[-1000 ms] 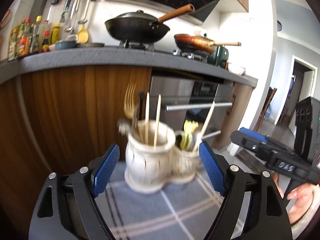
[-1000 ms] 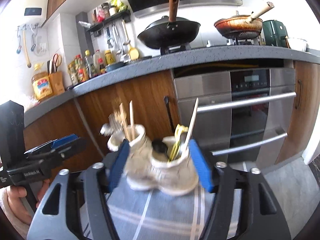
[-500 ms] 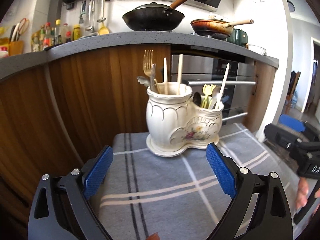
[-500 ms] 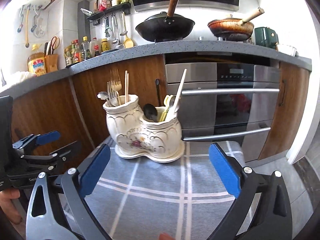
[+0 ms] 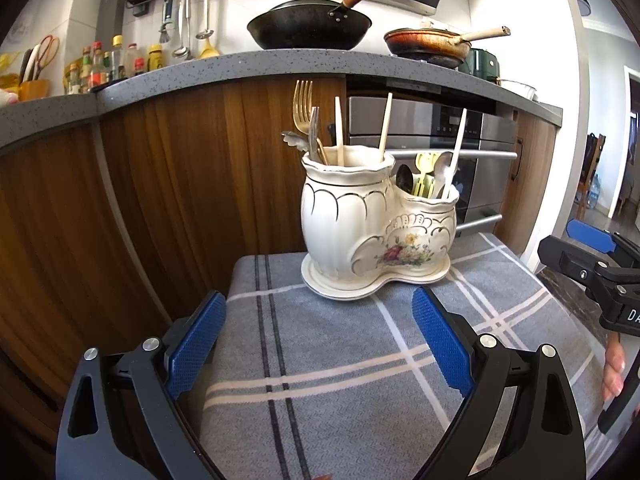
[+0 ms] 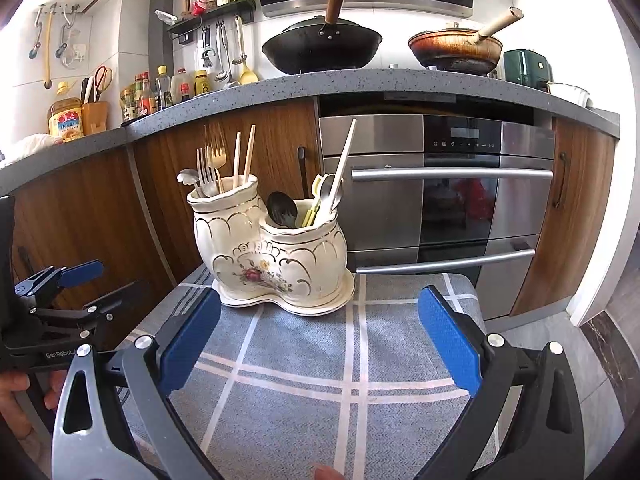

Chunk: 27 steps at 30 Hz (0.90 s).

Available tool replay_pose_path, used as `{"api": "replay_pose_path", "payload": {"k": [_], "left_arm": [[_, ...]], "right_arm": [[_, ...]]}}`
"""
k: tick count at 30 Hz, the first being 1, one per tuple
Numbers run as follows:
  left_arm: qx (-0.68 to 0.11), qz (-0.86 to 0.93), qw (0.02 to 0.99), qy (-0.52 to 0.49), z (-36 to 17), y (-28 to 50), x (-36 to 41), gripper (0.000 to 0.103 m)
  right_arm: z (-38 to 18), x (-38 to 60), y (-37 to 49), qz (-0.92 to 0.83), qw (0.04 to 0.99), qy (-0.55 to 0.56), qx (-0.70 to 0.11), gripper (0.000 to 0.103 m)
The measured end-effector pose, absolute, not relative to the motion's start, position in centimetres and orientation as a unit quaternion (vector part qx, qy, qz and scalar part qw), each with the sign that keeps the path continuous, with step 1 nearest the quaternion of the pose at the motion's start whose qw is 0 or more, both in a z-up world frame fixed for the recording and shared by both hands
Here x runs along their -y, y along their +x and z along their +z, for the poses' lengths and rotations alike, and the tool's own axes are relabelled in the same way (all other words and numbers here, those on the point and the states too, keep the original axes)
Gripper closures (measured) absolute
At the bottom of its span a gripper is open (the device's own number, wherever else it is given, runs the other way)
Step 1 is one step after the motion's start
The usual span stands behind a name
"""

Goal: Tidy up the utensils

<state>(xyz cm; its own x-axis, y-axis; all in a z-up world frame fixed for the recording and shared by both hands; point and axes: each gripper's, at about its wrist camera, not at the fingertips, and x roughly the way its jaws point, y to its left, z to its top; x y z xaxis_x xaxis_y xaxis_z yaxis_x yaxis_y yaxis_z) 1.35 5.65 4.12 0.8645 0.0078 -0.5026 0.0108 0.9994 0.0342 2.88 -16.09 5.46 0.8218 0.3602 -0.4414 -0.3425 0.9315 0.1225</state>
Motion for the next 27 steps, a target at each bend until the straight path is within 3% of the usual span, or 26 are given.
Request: {"api": "replay_pose_path", "payload": {"k": [27], "left_arm": [[-0.26, -0.007, 0.965, 0.018, 3.79, 1.37, -5.25, 0.009]], "right_arm": [[5.28, 16.19, 2.62, 0.186, 0.954, 0.008, -0.235, 0.006]]}}
